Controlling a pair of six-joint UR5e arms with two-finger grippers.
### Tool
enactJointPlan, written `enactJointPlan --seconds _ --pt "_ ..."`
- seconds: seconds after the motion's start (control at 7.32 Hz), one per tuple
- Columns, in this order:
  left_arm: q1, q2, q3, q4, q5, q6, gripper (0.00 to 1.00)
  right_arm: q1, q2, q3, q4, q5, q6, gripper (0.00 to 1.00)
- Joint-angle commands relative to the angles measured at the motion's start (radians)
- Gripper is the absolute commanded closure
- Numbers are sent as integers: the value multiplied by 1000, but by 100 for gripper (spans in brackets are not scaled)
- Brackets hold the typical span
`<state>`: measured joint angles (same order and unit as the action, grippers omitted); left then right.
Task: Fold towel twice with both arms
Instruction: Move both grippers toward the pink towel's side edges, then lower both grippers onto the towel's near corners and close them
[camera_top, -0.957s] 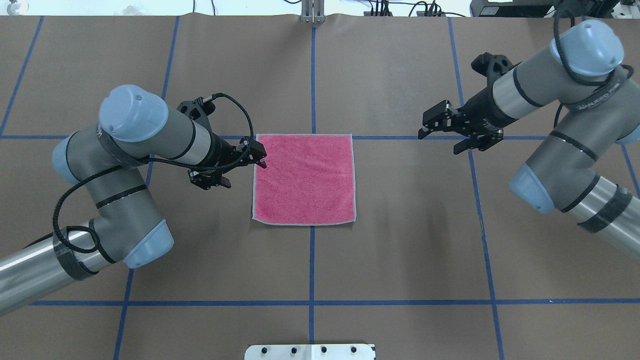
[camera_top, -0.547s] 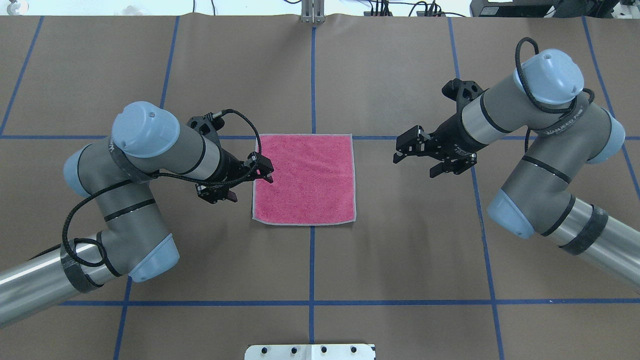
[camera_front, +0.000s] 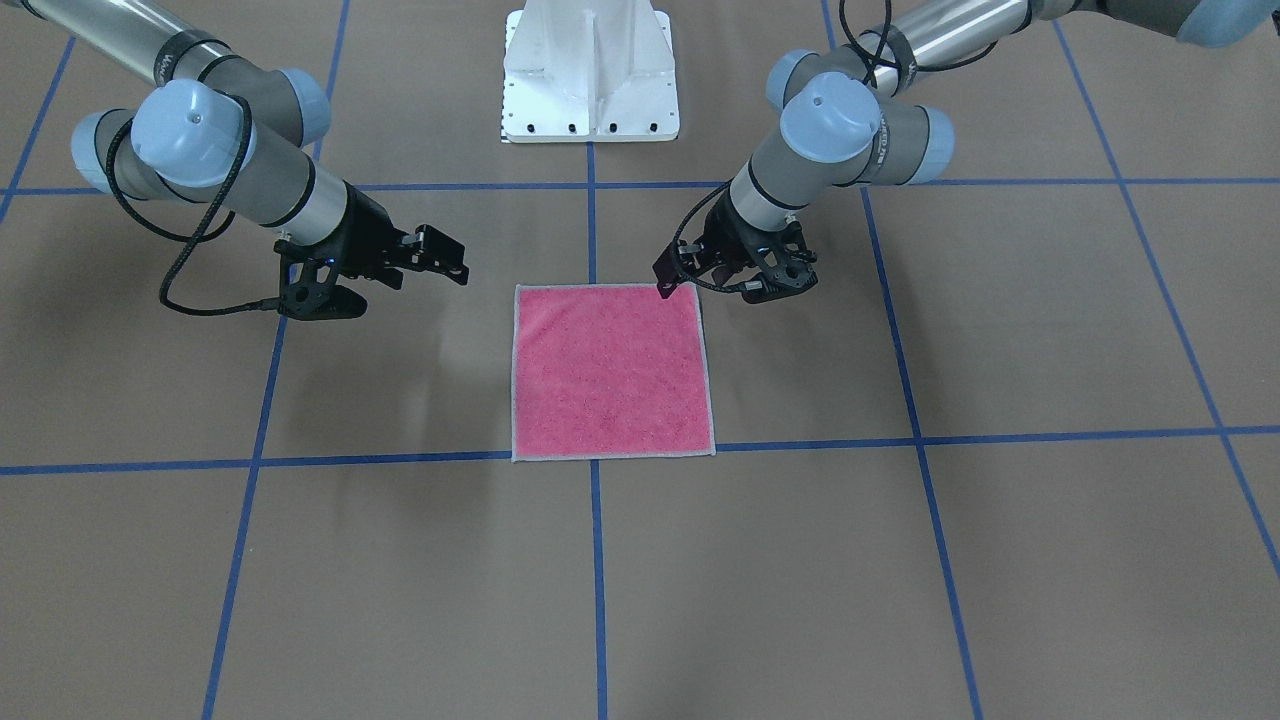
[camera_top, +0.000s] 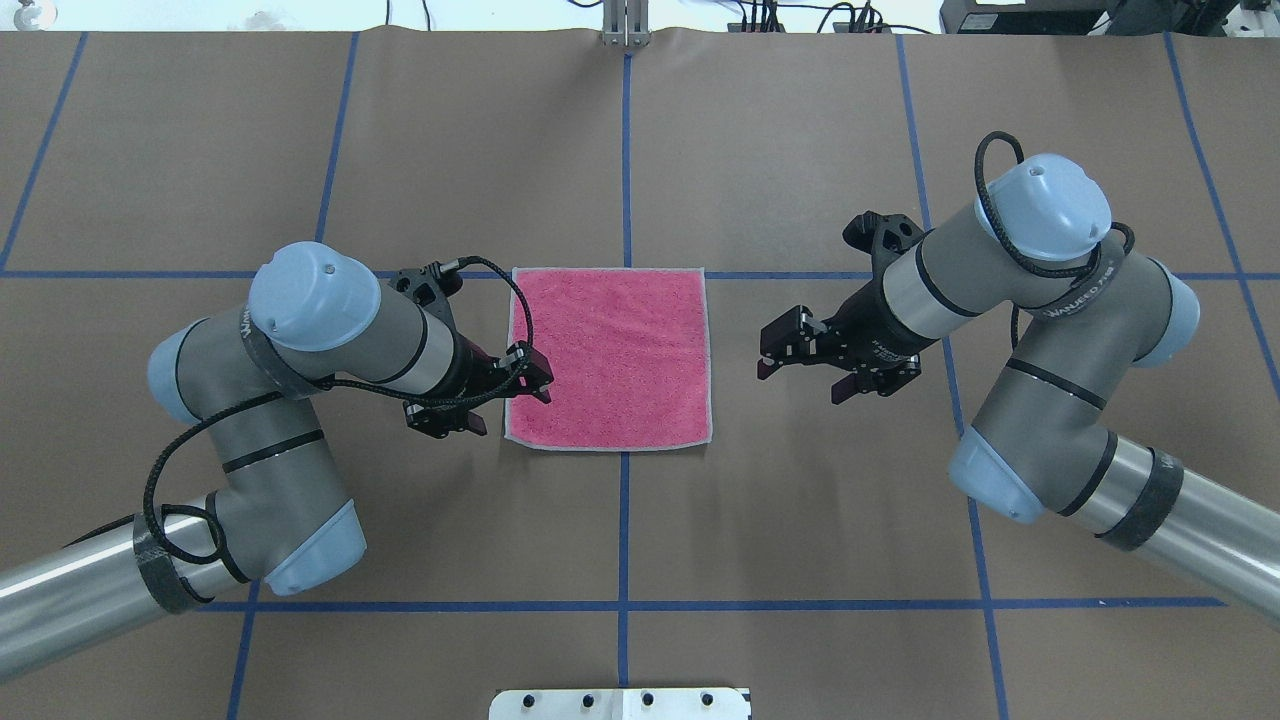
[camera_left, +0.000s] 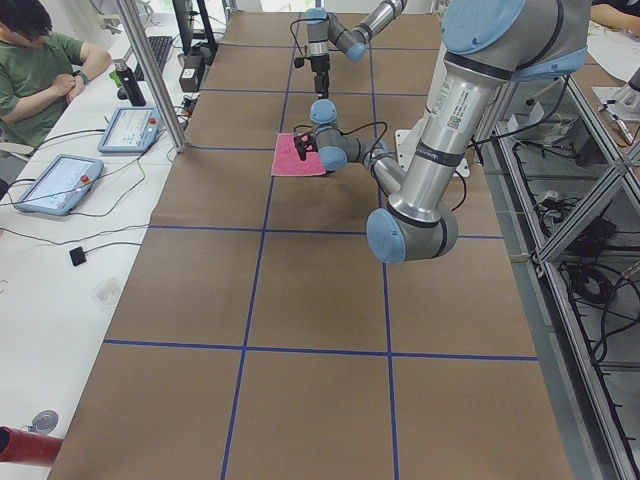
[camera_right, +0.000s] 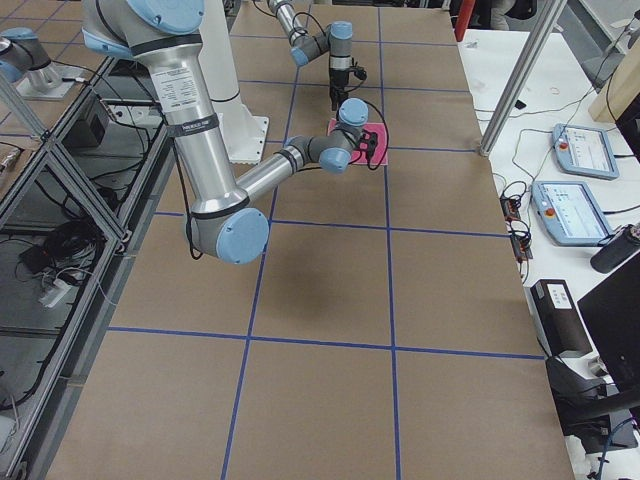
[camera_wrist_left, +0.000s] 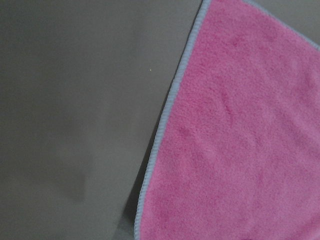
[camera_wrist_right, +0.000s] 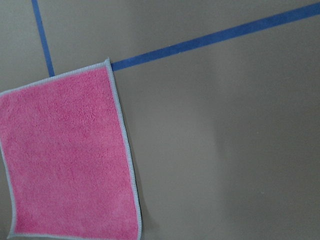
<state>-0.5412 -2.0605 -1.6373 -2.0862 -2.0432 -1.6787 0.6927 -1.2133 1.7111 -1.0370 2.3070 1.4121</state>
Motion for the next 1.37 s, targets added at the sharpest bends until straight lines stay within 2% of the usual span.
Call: enactJointPlan --seconds 0.0,0.27,0.68,1.23 --pt "24 3 10 -2 24 -7 17 -28 1 -2 0 -3 1 1" --pt "26 2 20 -3 24 -7 23 -38 1 -4 0 -3 1 1" --pt "26 3 31 -3 24 -7 44 -38 3 -4 0 -3 -1 1" --pt "26 3 36 -3 24 -7 64 -44 3 -5 0 -3 -1 1"
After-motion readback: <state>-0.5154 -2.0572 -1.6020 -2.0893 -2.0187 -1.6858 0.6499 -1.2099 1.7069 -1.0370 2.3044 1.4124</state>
